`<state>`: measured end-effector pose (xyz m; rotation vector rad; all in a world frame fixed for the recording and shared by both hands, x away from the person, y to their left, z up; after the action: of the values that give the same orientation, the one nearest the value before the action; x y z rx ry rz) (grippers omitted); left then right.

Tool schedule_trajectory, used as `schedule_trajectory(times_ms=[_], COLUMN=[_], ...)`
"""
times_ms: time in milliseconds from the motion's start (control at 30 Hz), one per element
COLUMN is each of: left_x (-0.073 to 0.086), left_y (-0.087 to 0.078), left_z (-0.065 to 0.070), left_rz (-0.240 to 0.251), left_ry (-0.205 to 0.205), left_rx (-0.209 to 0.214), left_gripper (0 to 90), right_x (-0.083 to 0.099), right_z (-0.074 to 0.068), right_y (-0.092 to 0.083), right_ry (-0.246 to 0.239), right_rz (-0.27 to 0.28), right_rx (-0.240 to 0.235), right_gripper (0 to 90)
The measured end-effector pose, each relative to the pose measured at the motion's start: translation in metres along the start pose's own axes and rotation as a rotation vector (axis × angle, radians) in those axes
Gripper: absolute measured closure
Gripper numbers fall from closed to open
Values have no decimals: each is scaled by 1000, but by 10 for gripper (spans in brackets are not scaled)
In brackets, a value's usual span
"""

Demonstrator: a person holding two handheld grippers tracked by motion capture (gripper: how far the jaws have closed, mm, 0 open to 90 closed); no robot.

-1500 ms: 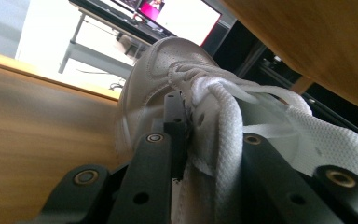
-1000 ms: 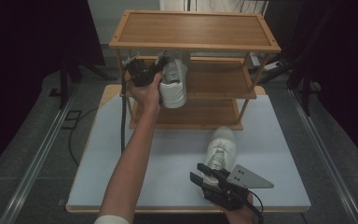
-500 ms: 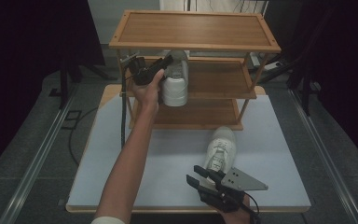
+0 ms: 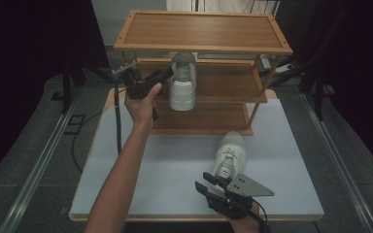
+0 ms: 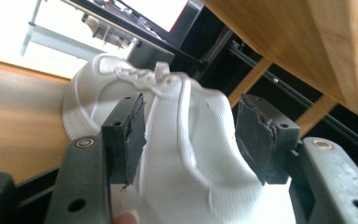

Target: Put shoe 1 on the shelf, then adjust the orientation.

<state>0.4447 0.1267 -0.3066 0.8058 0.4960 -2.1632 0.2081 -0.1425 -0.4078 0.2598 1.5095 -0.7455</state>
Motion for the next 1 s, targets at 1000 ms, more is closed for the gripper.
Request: schedule_trajectory(times_ms=[1000], left_x=[62], left_y=[-83], left_z=[-13], left_rz=[-110], left_ry=[79], left_rx=[56], left_gripper=[383], right_x=[46], right_z=[-14], right_y=[5], right_ry=[-182], right_rz=[-247], right_rx=[239], right_gripper=[889])
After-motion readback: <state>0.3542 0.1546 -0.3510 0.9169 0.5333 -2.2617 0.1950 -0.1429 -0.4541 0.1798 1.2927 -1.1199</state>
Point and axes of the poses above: each handheld gripper's, and its own axes: y roughly forward along the jaws, x roughly out of its underside, z roughly to its right, the point moved 2 cm from there along y, roughly forward along the jaws, and after that the axes turned 13 degrees about -y, right-handed, at the moved point
